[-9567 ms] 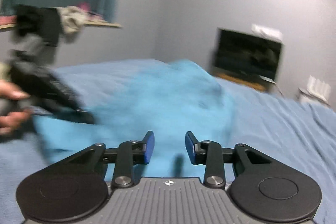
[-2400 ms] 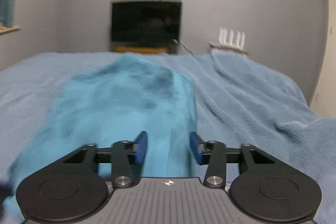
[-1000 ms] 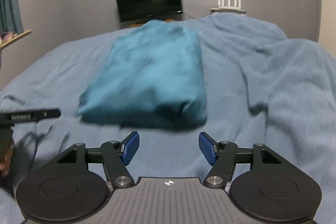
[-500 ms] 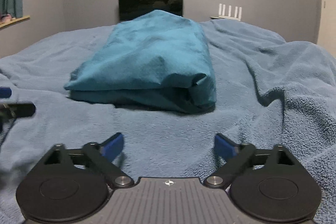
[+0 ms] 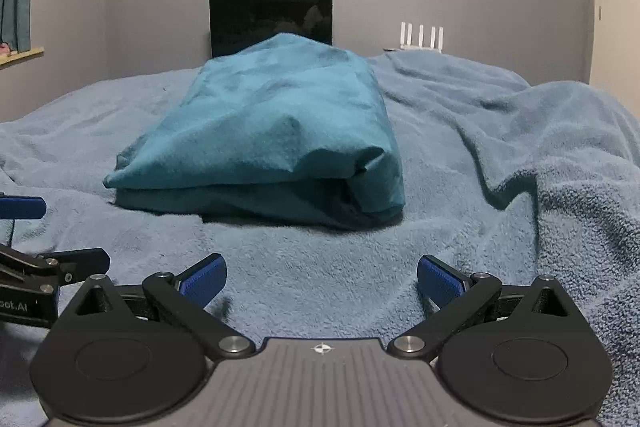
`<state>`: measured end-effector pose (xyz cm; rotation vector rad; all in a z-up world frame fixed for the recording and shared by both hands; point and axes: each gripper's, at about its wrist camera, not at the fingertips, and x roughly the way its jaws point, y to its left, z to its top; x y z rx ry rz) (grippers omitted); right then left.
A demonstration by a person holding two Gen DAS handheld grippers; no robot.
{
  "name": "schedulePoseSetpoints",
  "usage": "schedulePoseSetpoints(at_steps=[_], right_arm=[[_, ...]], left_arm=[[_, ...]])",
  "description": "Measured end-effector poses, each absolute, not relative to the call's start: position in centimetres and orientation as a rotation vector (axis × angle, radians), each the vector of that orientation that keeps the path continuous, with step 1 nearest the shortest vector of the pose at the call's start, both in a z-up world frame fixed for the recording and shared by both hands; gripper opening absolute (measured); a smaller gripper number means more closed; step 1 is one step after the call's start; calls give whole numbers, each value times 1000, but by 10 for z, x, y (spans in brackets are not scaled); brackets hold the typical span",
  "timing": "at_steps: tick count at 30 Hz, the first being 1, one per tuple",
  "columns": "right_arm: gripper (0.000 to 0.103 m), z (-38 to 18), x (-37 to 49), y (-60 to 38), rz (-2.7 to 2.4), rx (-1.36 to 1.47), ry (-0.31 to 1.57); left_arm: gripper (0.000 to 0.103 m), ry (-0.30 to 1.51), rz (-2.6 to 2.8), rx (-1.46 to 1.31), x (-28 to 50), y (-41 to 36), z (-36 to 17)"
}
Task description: Fold large clothes
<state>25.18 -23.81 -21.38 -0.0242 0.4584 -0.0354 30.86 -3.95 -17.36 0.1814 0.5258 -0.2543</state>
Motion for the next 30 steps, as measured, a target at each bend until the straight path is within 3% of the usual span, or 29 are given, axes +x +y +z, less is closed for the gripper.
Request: schedulePoseSetpoints(at_steps=[30], right_arm=[[103,-217,255,-231,-37,-61,472]], left_arm=[[103,530,-258,184,309,-42,-174]])
